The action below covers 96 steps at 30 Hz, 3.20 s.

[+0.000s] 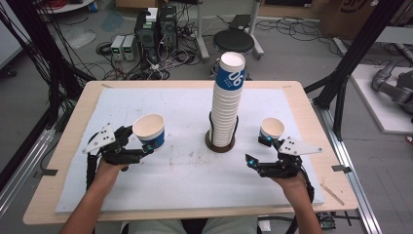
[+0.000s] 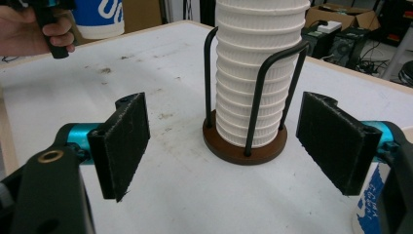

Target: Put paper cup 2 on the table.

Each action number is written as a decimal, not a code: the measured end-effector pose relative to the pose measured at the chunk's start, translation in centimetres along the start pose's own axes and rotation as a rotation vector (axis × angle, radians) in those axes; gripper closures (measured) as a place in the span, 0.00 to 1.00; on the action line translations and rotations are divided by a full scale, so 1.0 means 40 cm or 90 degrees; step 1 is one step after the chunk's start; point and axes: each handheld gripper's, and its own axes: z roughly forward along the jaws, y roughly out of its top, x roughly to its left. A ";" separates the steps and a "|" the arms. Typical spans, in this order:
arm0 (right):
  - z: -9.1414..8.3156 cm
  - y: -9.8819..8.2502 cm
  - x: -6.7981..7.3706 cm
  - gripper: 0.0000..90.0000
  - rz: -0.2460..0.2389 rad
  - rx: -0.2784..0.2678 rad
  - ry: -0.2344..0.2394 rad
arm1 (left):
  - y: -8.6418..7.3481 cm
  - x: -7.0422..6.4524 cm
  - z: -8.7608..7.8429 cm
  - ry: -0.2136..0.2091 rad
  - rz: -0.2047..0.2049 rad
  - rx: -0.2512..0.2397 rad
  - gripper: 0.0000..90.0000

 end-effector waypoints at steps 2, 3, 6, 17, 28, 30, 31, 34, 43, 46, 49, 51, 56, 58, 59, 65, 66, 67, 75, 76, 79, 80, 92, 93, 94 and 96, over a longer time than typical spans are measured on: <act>-0.002 0.000 0.001 0.23 0.004 0.000 -0.001 | 0.006 0.016 0.006 0.008 0.000 0.002 0.30; -0.003 0.001 0.000 0.23 0.002 -0.001 -0.003 | 0.010 0.025 0.011 0.012 -0.002 0.003 0.30; -0.003 0.003 0.000 0.23 0.001 -0.004 -0.003 | 0.020 0.045 0.023 0.020 -0.001 0.004 0.30; -0.004 0.000 -0.001 0.23 0.002 -0.003 -0.001 | -0.011 0.132 0.071 0.082 -0.040 0.037 0.30; -0.009 -0.004 -0.003 0.23 0.009 -0.002 -0.004 | -0.076 0.155 0.117 0.115 -0.053 0.137 0.29; -0.010 -0.004 -0.003 0.23 0.010 -0.002 -0.003 | -0.085 0.157 0.122 0.123 -0.053 0.164 0.29; -0.010 -0.005 -0.003 0.23 0.010 -0.002 -0.004 | -0.090 0.159 0.124 0.127 -0.052 0.176 0.29; -0.012 -0.005 -0.004 0.23 0.010 -0.004 -0.005 | -0.099 0.159 0.129 0.134 -0.055 0.193 0.29; -0.012 -0.006 -0.004 0.23 0.010 -0.001 -0.004 | -0.103 0.150 0.133 0.154 -0.041 0.241 0.29; -0.013 -0.007 -0.004 0.23 0.012 0.002 -0.004 | -0.098 0.142 0.127 0.172 -0.032 0.274 0.28; -0.014 -0.008 -0.004 0.23 0.011 0.004 -0.005 | -0.100 0.137 0.112 0.181 -0.035 0.287 0.27; -0.015 -0.008 -0.006 0.23 0.009 0.004 -0.007 | -0.105 0.134 0.101 0.183 -0.040 0.286 0.27; -0.015 -0.007 -0.004 0.23 0.011 0.006 -0.005 | -0.108 0.124 0.087 0.189 -0.035 0.287 0.27; -0.014 -0.007 -0.004 0.23 0.012 0.008 -0.006 | -0.107 0.123 0.084 0.189 -0.036 0.287 0.26; -0.014 -0.007 -0.005 0.23 0.012 0.008 -0.005 | -0.107 0.123 0.082 0.187 -0.046 0.283 0.26; -0.013 -0.010 -0.008 0.23 0.012 0.009 -0.003 | -0.100 0.121 0.059 0.199 -0.085 0.274 0.17; -0.014 -0.010 -0.009 0.23 0.013 0.009 -0.003 | -0.098 0.119 0.052 0.199 -0.085 0.268 0.17; -0.014 -0.011 -0.009 0.23 0.016 0.010 -0.004 | -0.096 0.115 0.042 0.199 -0.082 0.261 0.17; -0.030 -0.019 -0.025 0.23 0.014 0.011 -0.037 | -0.038 0.083 -0.046 0.189 -0.076 0.157 0.17; -0.033 -0.020 -0.028 0.23 0.017 0.010 -0.043 | -0.031 0.077 -0.054 0.191 -0.073 0.144 0.17; -0.043 -0.025 -0.035 0.23 0.025 0.009 -0.052 | -0.017 0.060 -0.072 0.186 -0.065 0.104 0.17; -0.046 -0.026 -0.039 0.23 0.022 0.009 -0.058 | -0.013 0.054 -0.076 0.182 -0.062 0.094 0.17; -0.060 -0.035 -0.045 0.23 0.033 0.012 -0.075 | 0.008 0.016 -0.105 0.162 -0.039 0.032 0.17; -0.060 -0.036 -0.044 0.23 0.033 0.014 -0.075 | 0.007 0.015 -0.107 0.162 -0.040 0.029 0.17; -0.061 -0.036 -0.043 0.23 0.033 0.015 -0.075 | 0.006 0.015 -0.109 0.164 -0.042 0.026 0.17; -0.062 -0.035 -0.039 0.23 0.033 0.015 -0.077 | 0.005 0.014 -0.114 0.166 -0.043 0.022 0.17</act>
